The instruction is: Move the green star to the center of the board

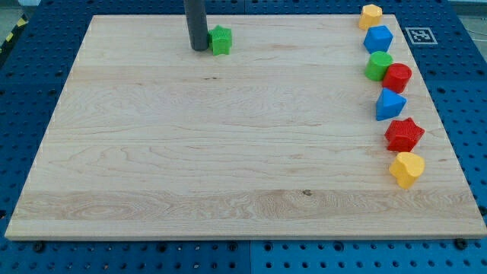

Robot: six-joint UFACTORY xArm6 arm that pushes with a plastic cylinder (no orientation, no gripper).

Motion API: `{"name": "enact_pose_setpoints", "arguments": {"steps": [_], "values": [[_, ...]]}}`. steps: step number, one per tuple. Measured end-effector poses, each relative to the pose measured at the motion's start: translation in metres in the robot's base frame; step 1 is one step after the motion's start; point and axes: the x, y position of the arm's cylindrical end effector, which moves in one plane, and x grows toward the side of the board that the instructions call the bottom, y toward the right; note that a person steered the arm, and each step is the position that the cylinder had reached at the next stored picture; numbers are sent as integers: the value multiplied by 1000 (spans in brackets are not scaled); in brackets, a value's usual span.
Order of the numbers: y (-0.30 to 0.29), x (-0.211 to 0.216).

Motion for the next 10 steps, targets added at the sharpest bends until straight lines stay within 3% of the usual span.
{"name": "enact_pose_setpoints", "arguments": {"steps": [1,4,6,8,10], "values": [[0,-27],[62,-31],[51,-31],[45,-60],[50,-10]]}}
